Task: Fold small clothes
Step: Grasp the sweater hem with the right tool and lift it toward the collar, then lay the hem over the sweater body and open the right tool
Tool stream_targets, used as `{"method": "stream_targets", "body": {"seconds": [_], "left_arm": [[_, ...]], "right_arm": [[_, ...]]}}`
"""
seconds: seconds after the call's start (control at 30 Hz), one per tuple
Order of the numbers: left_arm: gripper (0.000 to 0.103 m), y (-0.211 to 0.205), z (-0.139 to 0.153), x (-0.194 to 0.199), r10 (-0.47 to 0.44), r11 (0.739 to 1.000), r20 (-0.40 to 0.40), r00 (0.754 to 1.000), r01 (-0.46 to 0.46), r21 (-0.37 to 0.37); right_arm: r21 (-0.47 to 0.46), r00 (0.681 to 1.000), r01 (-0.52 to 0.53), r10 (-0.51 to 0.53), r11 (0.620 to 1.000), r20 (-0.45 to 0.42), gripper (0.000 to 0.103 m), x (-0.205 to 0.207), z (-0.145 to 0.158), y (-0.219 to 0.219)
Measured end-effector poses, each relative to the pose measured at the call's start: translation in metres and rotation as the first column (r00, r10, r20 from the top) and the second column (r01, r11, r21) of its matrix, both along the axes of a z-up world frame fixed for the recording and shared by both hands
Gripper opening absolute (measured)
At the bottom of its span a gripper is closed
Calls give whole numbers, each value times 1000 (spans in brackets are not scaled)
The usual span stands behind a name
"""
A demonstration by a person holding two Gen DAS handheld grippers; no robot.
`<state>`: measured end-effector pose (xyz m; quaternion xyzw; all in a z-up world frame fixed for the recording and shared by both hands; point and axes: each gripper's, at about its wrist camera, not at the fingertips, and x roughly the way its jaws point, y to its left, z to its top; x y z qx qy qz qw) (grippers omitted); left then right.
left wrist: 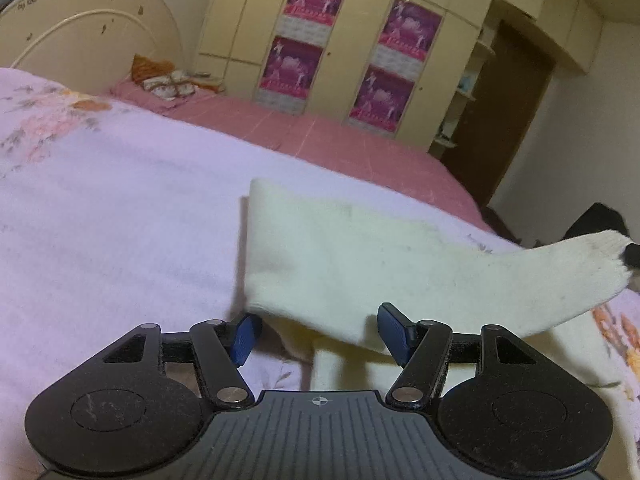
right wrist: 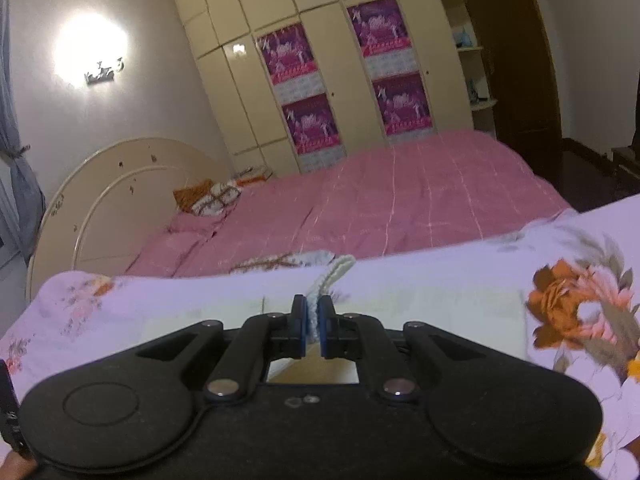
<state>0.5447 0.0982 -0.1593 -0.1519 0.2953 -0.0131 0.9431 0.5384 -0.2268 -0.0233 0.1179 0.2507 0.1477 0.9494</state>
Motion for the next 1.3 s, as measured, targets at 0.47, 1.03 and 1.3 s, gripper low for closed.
{"method": "stream_targets", "body": {"seconds": [0.47, 1.03, 1.3], "left_arm": [[64, -10, 6, -8, -37, 993, -2, 999, 36, 114], [64, 0, -10, 9, 3, 998, -27, 1000, -1, 66], [64, 6, -8, 8, -14, 996, -35, 999, 17, 88]], "right_arm": [[5, 999, 38, -38, 999, 9, 7, 6, 3, -16], [-25, 991, 123, -124, 992, -56, 7, 3, -19, -49], [-36, 980, 175, -177, 984, -95, 7, -5, -37, -71]]}}
